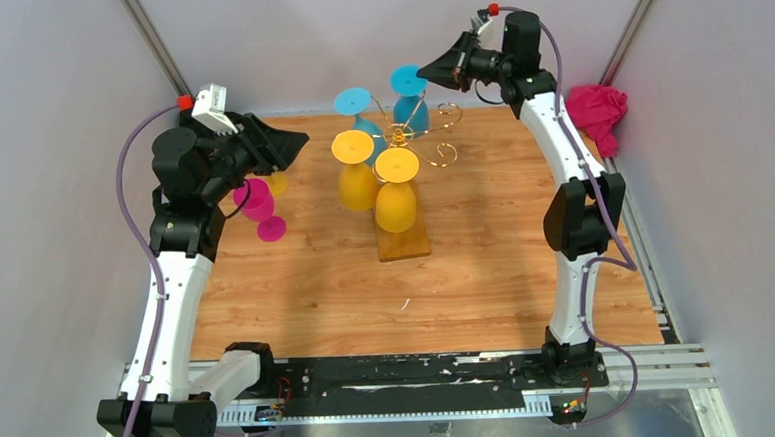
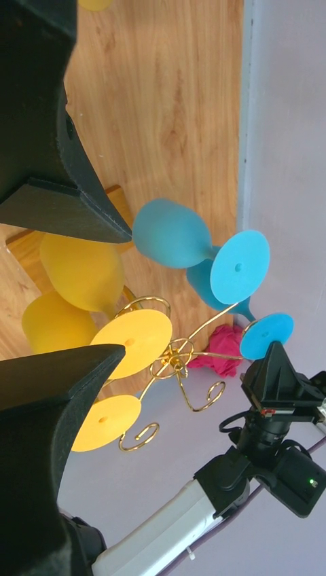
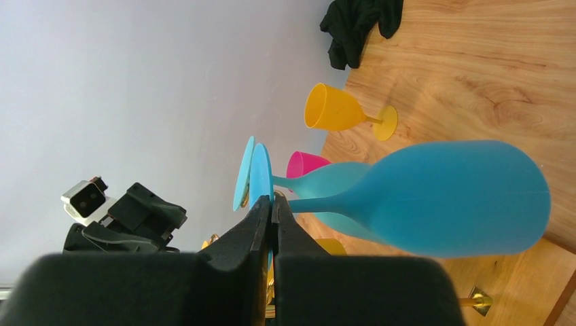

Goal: Take the wine glass off the wine glass rack

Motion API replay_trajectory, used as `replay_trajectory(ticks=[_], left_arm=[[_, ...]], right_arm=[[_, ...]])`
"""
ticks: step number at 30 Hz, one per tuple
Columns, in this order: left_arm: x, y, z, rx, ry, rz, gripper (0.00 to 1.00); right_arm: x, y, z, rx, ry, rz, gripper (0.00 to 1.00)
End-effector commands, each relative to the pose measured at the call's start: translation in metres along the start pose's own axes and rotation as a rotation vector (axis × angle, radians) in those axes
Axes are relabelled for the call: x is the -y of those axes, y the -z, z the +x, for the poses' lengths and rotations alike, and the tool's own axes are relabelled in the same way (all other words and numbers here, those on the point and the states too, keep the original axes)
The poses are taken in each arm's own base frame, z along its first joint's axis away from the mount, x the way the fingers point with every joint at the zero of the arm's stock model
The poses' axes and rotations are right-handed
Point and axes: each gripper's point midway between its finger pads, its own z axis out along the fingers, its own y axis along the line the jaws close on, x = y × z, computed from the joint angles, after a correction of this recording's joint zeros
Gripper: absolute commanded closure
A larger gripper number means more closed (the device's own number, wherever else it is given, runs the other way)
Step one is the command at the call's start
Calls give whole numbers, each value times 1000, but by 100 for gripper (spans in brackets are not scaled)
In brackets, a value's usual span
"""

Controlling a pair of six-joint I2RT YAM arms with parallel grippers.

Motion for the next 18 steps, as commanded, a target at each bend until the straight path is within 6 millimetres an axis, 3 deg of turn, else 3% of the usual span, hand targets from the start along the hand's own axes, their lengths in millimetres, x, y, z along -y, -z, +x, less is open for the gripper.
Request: replay_trajectory(ticks=[1, 9, 18], left_arm=[[0, -1, 6, -12, -4, 8, 38], [-3, -4, 9, -19, 12, 8, 39], [-4, -6, 12, -27, 21, 8, 39]], right_arm=[[2, 10, -7, 14, -17, -8, 100], [-17, 23, -11, 44, -43, -75, 100], [-43, 38, -1, 32, -8, -103, 100]])
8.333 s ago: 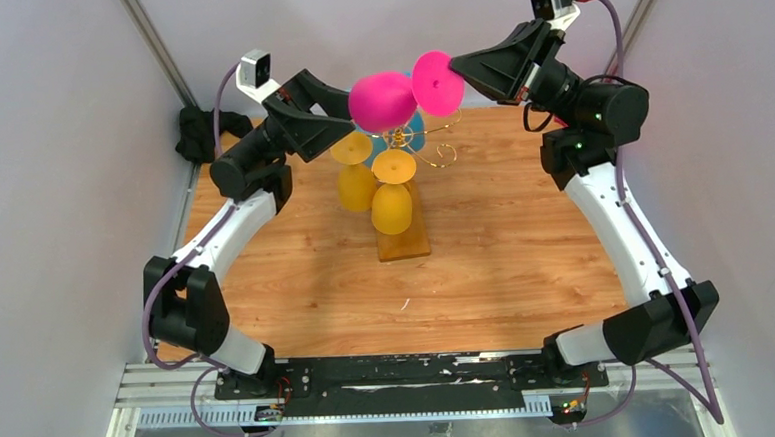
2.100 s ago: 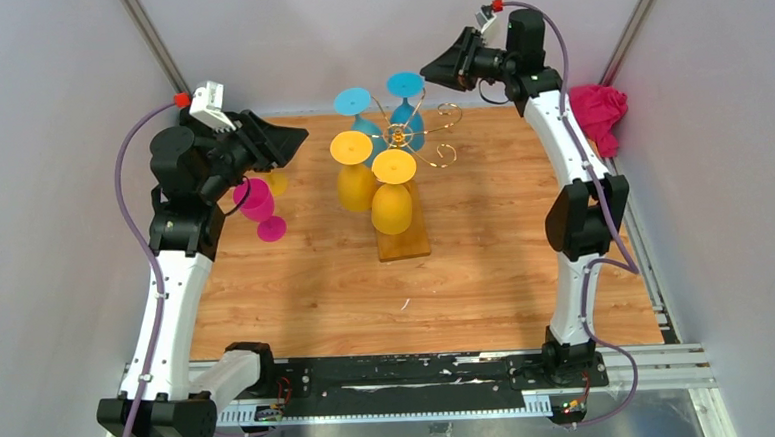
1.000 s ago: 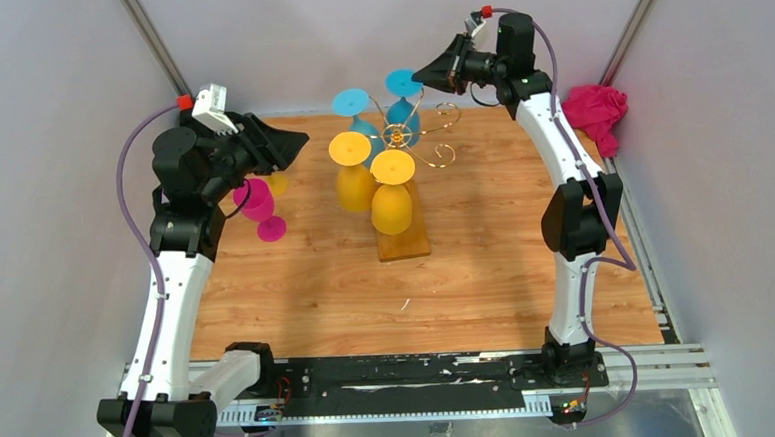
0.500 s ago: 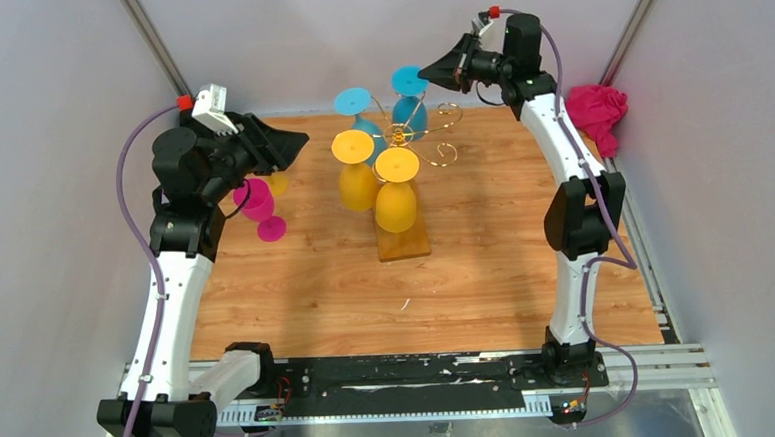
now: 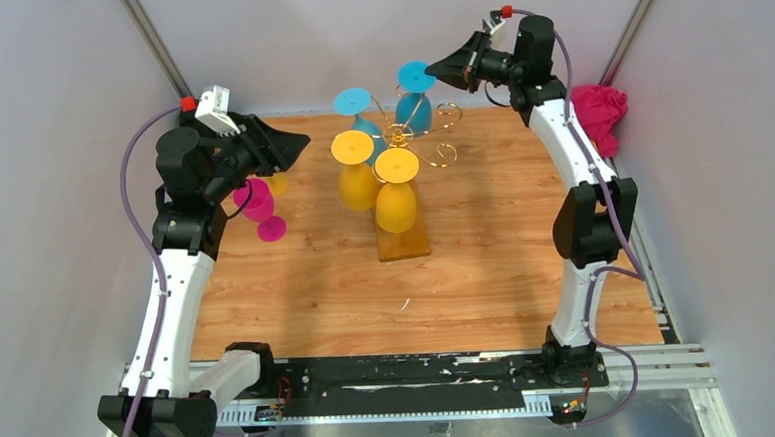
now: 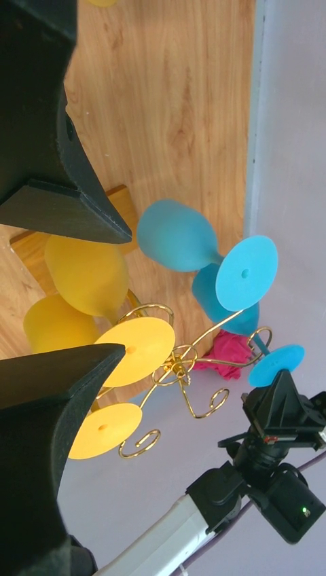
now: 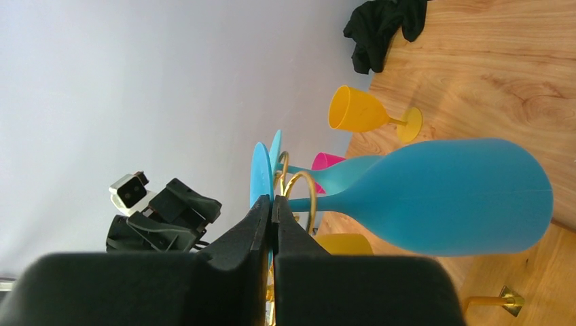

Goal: Take the wine glass off the wine glass rack

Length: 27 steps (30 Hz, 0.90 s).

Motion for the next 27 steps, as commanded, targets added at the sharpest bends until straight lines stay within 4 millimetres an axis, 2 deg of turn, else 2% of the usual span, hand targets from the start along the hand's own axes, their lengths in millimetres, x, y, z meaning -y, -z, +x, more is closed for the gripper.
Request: replay_trajectory(ticks=[1, 4, 8, 18, 23, 26, 27], left_arm=[[1, -2, 5, -10, 5, 17, 39], [0, -3, 6, -11, 8, 14, 39], [0, -4, 6, -10, 14, 15, 39], [0, -2, 6, -11, 6, 11, 40], [-3, -2, 9, -20, 1, 5, 40], [-3, -2, 10, -23, -1, 3, 40], [-3, -2, 10, -25, -1, 4, 40]], right_arm=[[-37, 19, 6, -6, 57, -62, 100], [-38, 22, 11, -17, 60, -57, 100], [-30, 22, 23, -40, 51, -31, 100], [-33, -3, 57, -130, 57, -39, 100], [-41, -16, 62, -155, 63, -46, 100], [-45, -21, 54, -142, 74, -48, 100], [-41, -24, 51, -139, 68, -41, 100]])
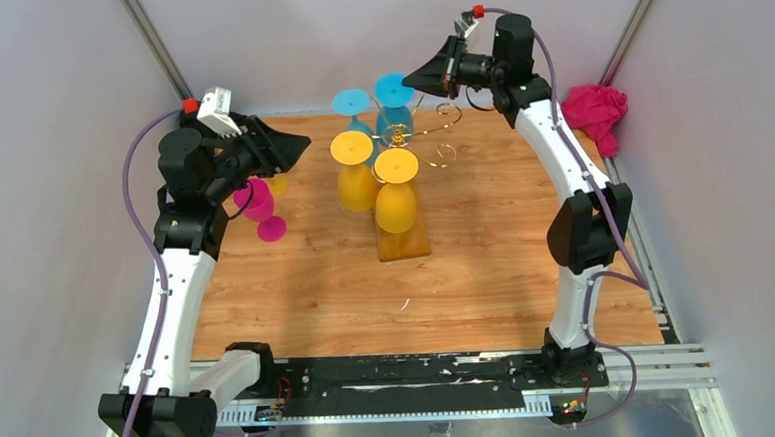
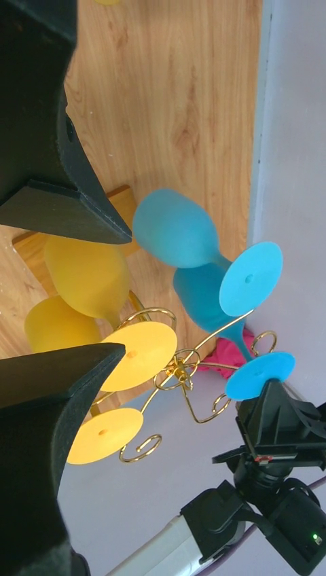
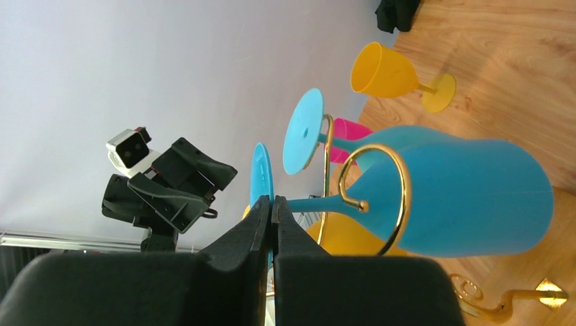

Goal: Take the wine glass off the wine glass rack

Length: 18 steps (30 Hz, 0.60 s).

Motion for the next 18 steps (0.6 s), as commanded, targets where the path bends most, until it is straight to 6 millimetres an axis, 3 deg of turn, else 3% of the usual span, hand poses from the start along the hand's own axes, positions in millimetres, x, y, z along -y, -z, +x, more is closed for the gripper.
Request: replay_trajectory(ticks=[1, 10, 14, 18], left_arm=[[0, -1, 6, -17, -11, 9, 40], [0, 2, 6, -25, -28, -1, 40], [-1, 1, 7, -30, -28, -2, 40], [-2, 1, 7, -29, -27, -8, 40]], right_arm=[[-8, -10, -8, -13, 23, -11, 100], [18, -26, -46, 46, -23, 0, 100], [27, -11, -80, 127, -27, 6, 100], [41, 25, -107, 202, -53, 9, 100]])
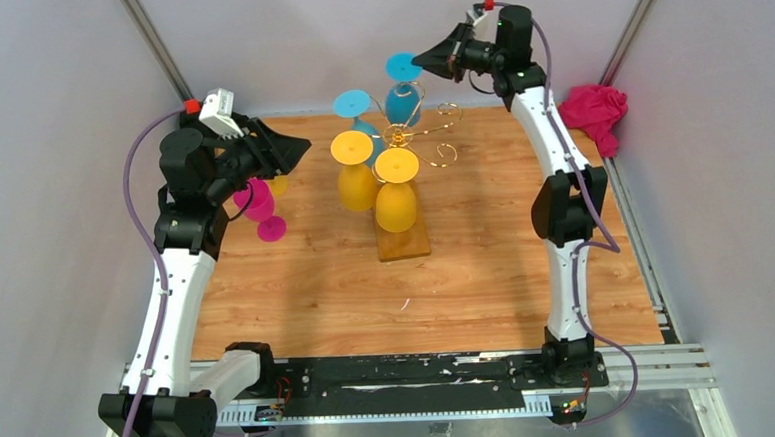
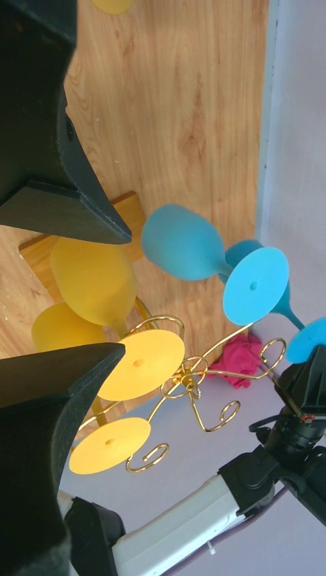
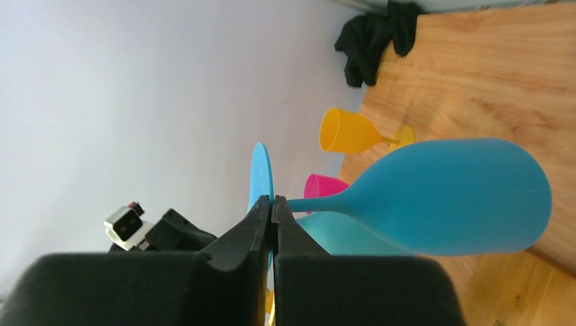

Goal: Take the wine glass off the wine glass rack

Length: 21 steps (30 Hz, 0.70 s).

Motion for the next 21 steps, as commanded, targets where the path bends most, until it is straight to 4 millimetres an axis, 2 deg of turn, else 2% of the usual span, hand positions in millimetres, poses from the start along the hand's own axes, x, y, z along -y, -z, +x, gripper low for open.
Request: replay_trajectory(ticks=[1, 4, 6, 9, 11, 13, 15, 16, 21], left_arm=[[1, 0, 2, -9, -9, 3, 40], [0, -3, 4, -6, 5, 6, 40], [0, -6, 3, -4, 15, 18, 39], [4, -12, 0, 2, 13, 46, 39], [6, -15, -5, 12, 12, 50, 38], [15, -18, -13, 27, 8, 82, 38], [34, -20, -22, 48, 4, 155, 38], [44, -20, -28, 66, -7, 190, 38], [72, -23, -45, 107, -81, 255, 36]], right_arm=[[-10, 51, -46, 128, 14, -28, 100], [-4, 86, -56, 186, 32, 2, 100], [1, 121, -66, 243, 30, 31, 100], [-9, 160, -62, 295, 57, 35, 100], [-22, 179, -52, 312, 78, 28, 100], [-47, 193, -38, 324, 132, 7, 100], [-80, 203, -21, 327, 201, -17, 100], [-108, 211, -8, 334, 262, -39, 100], [-217, 238, 52, 345, 495, -128, 100]])
